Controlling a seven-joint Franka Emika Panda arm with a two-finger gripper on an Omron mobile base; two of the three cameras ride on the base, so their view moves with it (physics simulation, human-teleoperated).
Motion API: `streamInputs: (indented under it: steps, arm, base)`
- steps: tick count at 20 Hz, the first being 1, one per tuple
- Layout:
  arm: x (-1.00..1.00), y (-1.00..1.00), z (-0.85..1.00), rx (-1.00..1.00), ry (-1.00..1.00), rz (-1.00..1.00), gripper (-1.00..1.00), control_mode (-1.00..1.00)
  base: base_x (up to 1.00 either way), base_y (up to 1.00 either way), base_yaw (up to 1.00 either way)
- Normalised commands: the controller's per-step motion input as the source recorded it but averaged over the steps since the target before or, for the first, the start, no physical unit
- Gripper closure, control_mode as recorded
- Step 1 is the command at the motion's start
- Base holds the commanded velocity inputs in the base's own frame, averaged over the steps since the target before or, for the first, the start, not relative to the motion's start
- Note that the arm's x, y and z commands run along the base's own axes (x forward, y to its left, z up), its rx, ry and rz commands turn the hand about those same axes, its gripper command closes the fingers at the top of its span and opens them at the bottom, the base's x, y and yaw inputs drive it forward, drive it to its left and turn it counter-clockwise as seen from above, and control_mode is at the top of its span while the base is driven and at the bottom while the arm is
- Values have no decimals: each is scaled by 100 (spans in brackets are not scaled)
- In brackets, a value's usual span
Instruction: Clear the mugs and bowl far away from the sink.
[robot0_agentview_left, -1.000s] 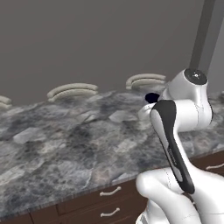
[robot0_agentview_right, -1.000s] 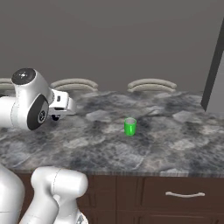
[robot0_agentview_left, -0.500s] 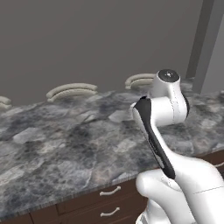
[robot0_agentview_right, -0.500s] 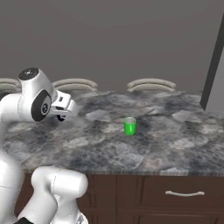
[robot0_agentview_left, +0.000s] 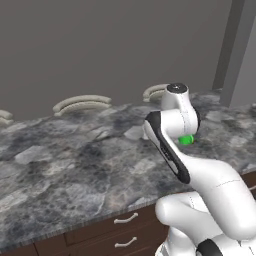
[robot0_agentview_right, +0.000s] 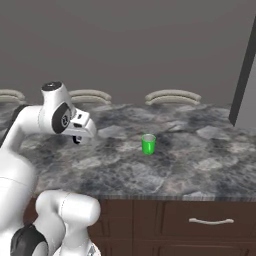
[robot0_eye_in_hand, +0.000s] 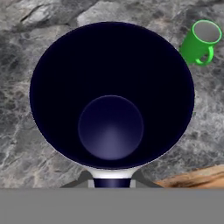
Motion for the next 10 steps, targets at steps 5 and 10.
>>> streamInputs:
  steps: [5,10]
  arm:
    - [54,1,-39,0,14,0,100,-100]
    - [47,0,-37,0,12,0,100,-100]
  base:
    - [0,0,0]
    - [0,0,0]
